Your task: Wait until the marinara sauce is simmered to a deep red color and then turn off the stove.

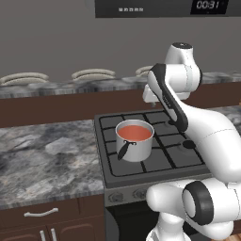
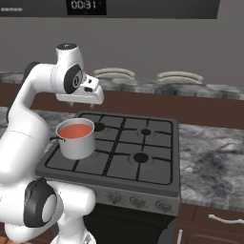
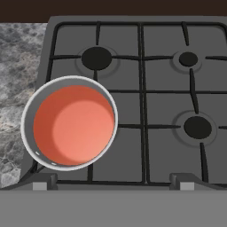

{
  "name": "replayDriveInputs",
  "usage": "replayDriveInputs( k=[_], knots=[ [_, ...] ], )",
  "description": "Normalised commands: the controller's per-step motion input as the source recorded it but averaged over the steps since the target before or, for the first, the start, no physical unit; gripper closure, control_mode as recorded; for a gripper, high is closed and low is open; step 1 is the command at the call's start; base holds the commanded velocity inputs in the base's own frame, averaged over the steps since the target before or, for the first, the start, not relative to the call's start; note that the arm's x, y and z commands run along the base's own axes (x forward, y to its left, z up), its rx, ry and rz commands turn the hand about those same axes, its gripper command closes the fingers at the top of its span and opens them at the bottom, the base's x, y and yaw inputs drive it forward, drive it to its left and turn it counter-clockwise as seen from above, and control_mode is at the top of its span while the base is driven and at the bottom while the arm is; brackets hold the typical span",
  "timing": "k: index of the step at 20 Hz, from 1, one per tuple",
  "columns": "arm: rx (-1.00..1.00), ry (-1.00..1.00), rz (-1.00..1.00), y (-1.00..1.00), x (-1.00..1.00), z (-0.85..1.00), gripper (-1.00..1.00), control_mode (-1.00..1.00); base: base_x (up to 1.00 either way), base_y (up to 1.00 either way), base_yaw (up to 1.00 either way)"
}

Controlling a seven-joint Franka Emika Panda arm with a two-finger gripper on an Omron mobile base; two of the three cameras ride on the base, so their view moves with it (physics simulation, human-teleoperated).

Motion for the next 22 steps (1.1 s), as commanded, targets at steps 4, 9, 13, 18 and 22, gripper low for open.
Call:
replayDriveInputs(
  k=[4,9,13,18,22],
  knots=[
    [0.0,0.0,0.0,0.0,0.0,0.0,-1.0,-1.0,0.0,0.0,0.0],
    [0.0,0.0,0.0,0.0,0.0,0.0,-1.0,-1.0,0.0,0.0,0.0],
    [0.0,0.0,0.0,0.0,0.0,0.0,-1.0,-1.0,0.0,0.0,0.0],
    [0.0,0.0,0.0,0.0,0.0,0.0,-1.0,-1.0,0.0,0.0,0.0],
    [0.0,0.0,0.0,0.0,0.0,0.0,-1.0,-1.0,0.0,0.0,0.0]
  ],
)
